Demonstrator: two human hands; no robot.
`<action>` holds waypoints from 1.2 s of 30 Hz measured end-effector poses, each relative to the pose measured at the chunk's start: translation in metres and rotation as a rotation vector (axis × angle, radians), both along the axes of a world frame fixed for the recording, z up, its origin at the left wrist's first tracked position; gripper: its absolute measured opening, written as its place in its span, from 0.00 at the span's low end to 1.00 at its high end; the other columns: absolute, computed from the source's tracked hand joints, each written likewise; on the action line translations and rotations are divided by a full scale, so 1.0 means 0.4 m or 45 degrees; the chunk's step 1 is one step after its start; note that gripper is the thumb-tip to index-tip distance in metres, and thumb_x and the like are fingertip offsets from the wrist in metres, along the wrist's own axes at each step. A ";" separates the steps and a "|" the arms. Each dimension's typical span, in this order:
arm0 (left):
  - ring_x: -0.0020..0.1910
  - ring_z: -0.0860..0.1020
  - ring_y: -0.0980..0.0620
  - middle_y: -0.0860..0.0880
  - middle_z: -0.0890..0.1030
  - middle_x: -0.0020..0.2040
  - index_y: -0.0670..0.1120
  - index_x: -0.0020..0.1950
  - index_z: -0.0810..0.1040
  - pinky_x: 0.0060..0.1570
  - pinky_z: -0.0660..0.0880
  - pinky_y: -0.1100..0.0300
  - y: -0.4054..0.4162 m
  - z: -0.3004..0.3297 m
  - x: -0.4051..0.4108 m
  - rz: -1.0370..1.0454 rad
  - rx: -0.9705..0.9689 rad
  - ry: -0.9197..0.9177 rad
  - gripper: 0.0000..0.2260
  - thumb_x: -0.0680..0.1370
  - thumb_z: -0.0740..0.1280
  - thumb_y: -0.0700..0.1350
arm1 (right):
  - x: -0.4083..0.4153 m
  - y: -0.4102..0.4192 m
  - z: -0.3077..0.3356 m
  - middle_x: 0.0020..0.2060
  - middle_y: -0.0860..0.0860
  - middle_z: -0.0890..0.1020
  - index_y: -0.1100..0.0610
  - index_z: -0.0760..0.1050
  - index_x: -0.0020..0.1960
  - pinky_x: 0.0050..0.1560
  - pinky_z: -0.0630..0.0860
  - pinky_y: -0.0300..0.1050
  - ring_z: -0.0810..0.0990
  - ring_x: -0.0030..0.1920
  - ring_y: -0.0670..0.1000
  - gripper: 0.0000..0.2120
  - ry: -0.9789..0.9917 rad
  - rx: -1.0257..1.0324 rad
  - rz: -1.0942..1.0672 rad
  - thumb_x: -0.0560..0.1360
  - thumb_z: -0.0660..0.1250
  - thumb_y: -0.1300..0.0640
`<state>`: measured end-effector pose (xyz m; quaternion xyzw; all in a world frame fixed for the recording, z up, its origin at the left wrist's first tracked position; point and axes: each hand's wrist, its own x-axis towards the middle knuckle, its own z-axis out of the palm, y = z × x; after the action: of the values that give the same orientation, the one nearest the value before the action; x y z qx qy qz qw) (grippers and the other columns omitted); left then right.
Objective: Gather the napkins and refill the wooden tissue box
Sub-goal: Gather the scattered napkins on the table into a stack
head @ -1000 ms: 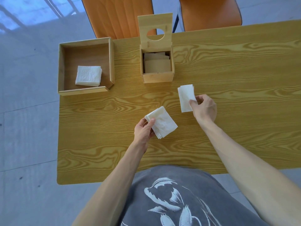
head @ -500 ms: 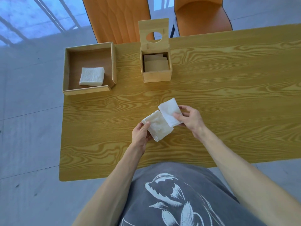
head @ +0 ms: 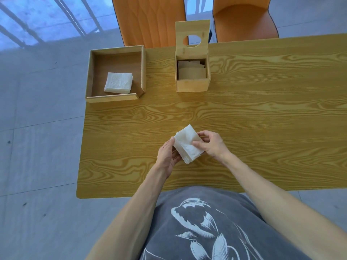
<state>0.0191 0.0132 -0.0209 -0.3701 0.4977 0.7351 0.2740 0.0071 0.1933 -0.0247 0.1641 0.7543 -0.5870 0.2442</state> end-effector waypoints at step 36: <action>0.57 0.78 0.51 0.53 0.83 0.55 0.51 0.55 0.83 0.53 0.73 0.55 -0.051 0.015 -0.150 -0.967 -1.022 0.810 0.14 0.70 0.76 0.43 | -0.088 0.057 0.015 0.47 0.45 0.86 0.50 0.83 0.51 0.49 0.79 0.54 0.82 0.45 0.51 0.09 0.502 0.552 0.261 0.71 0.75 0.53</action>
<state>-0.0410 -0.0070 -0.0150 -0.0052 0.8880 0.4168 0.1944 -0.0283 0.2159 -0.0189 0.0185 0.9073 -0.4052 0.1103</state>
